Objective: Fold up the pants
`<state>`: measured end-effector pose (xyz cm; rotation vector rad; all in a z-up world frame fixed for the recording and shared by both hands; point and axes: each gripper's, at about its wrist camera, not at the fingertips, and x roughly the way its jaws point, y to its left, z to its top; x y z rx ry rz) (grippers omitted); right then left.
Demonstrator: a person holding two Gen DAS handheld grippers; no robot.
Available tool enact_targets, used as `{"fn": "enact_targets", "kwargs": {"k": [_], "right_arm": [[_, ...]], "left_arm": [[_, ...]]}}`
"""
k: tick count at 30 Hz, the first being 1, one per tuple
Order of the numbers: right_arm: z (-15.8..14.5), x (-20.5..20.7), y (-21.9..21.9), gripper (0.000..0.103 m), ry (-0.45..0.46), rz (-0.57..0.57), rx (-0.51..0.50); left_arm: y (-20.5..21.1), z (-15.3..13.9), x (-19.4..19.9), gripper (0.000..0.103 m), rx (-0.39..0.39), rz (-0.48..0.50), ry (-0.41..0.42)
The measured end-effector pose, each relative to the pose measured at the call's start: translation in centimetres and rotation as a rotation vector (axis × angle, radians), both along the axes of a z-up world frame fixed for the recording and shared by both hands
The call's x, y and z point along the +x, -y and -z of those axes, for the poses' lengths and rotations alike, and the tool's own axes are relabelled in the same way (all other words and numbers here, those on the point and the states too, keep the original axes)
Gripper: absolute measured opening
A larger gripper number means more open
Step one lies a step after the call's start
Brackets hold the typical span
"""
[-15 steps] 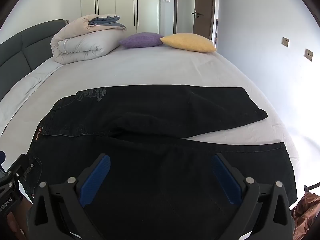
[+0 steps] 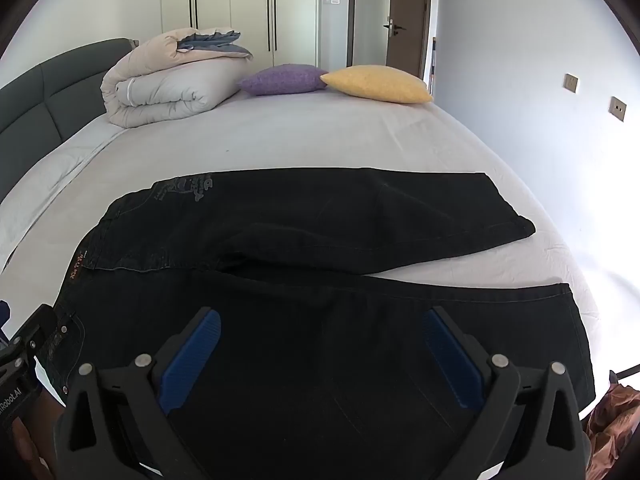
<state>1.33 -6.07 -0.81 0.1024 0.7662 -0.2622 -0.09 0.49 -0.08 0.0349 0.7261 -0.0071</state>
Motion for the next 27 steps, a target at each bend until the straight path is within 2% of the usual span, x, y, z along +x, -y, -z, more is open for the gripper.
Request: {"fn": "enact_targets", "kwargs": {"k": [27], "right_arm": [[0.35, -0.19, -0.21, 0.103, -0.001, -0.003, 0.001]], "left_arm": [[-0.15, 0.48, 0.48, 0.103, 0.000, -0.010, -0.008]]}}
